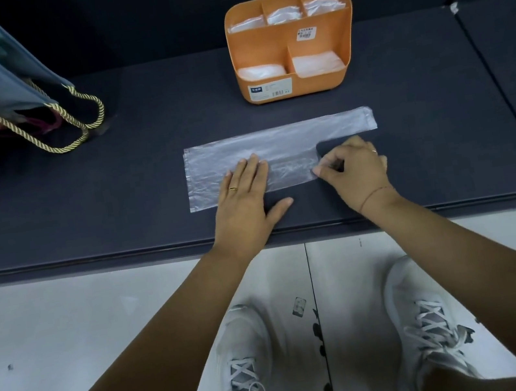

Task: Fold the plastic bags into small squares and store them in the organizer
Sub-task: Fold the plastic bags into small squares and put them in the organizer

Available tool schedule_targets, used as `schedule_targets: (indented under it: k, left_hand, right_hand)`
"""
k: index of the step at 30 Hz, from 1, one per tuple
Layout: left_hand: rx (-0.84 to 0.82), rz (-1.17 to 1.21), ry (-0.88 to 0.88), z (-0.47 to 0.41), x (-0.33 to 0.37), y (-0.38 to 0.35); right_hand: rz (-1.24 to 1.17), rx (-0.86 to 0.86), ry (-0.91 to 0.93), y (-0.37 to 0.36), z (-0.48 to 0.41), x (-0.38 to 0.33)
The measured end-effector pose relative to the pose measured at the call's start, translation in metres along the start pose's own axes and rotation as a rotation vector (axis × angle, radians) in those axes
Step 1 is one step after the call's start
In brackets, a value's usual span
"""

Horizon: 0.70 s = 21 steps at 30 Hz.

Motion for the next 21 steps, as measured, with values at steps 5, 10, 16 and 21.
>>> schedule_targets:
  k: [5,10,16,21]
  left_hand:
    - [0.135,-0.009,0.012,-0.006,-0.006,0.01]
    - [0.316,-0.142,-0.059,-0.002,-0.003,0.024]
    - [0.308,-0.138,-0.109,0.013,0.018,0.021]
    - [0.373,0.094,-0.053,0.03,-0.011,0.039]
  right_hand:
    - [-0.515,-0.196,-0.165,0.003,0.0,0.003]
    - [-0.016,0.101,0.09,0.044,0.01,-0.029]
    - [0.499,-0.071,0.657,-0.032,0.044,-0.093]
    - [0.15,0.103,0.641,-0.009,0.031,-0.065]
Point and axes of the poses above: each hand's wrist, its own z-axis away from the middle knuckle, its own y-axis out of the back of the hand, x = y × z, the point moved 10 cm from there along -z, towards the middle knuckle, and after that the axes turned 1 degree about z, right-handed, at the moved point
